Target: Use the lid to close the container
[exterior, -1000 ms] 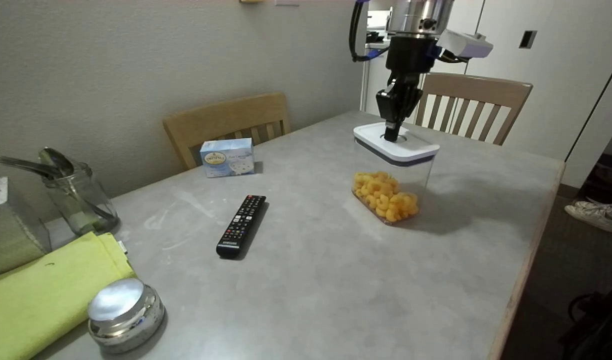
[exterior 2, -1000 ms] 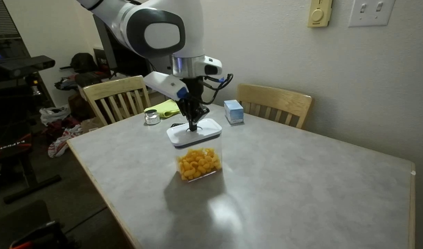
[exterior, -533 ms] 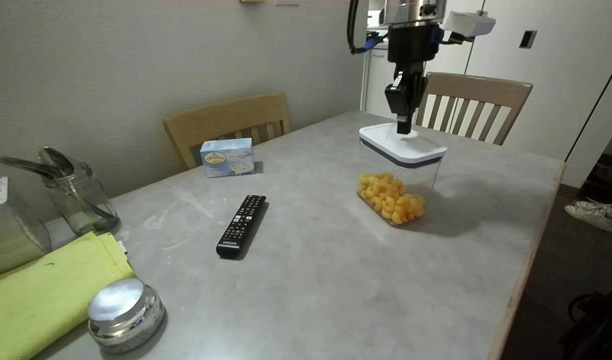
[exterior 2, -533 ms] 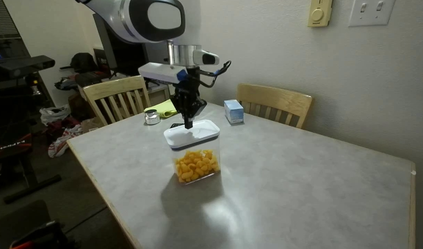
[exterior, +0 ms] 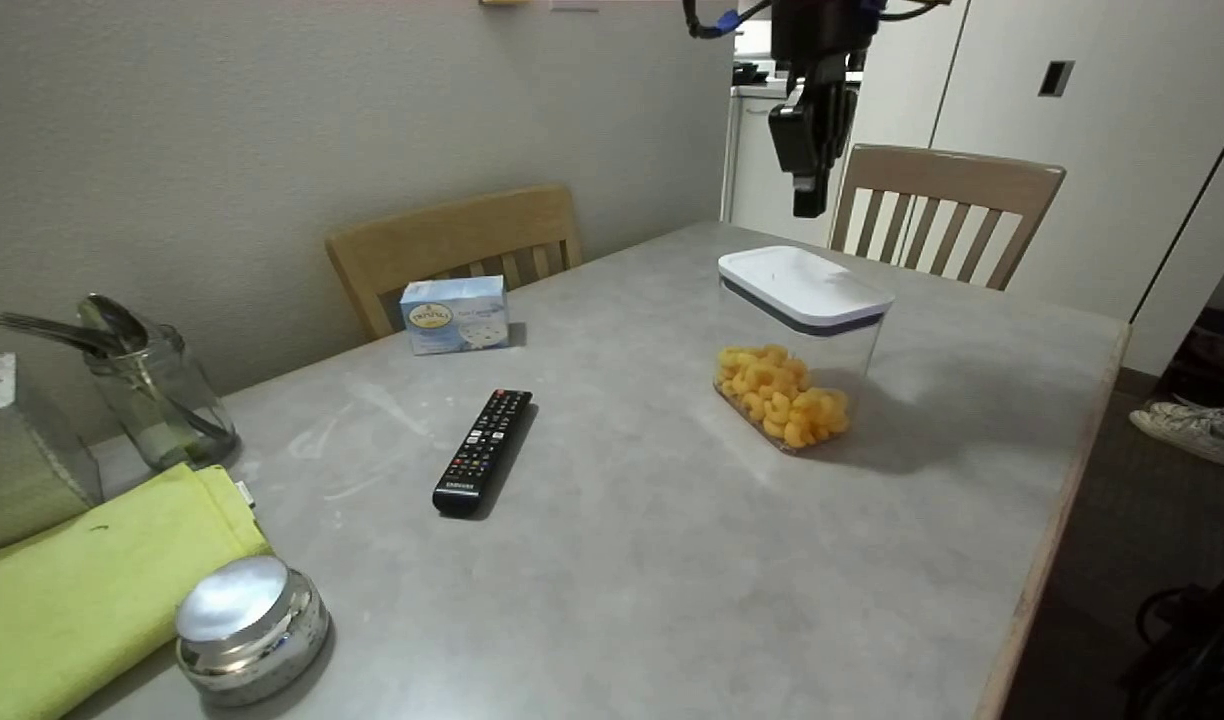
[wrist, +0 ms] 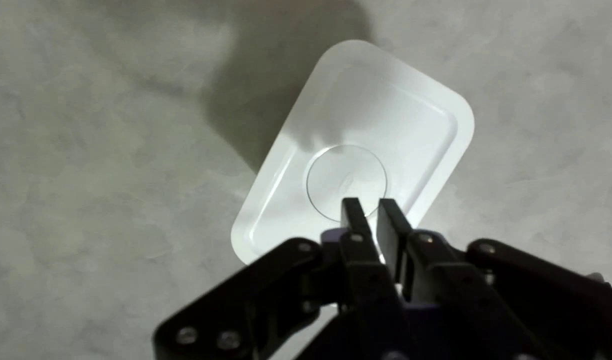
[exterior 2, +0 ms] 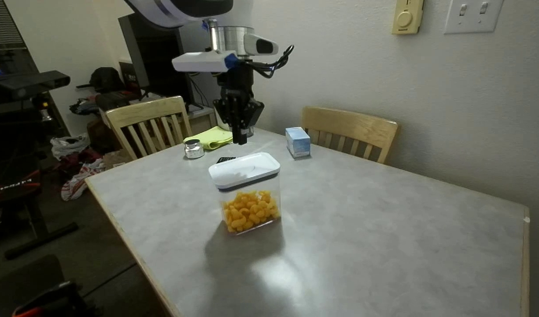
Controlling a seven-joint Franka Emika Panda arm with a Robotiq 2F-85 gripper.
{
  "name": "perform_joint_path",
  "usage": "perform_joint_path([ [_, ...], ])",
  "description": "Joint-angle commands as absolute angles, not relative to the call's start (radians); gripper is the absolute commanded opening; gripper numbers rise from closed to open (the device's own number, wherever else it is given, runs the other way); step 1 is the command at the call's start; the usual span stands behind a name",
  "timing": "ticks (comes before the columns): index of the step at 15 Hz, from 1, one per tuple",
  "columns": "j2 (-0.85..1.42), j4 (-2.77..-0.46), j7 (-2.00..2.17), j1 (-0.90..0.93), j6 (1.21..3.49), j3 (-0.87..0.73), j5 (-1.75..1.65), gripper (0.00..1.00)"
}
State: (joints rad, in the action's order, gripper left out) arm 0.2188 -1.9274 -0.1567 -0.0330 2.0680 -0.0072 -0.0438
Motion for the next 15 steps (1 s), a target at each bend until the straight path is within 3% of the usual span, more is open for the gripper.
perform_joint_path([
  [1, 0.208, -1.907, -0.13, -0.026, 2.03, -0.012, -0.066, 0.47],
  [9, 0.204, -1.888, -0.109, -0.025, 2.017, -0.011, -0.062, 0.99],
  [15, 0.205, -1.88, -0.107, -0.025, 2.013, -0.009, -0.054, 1.0],
])
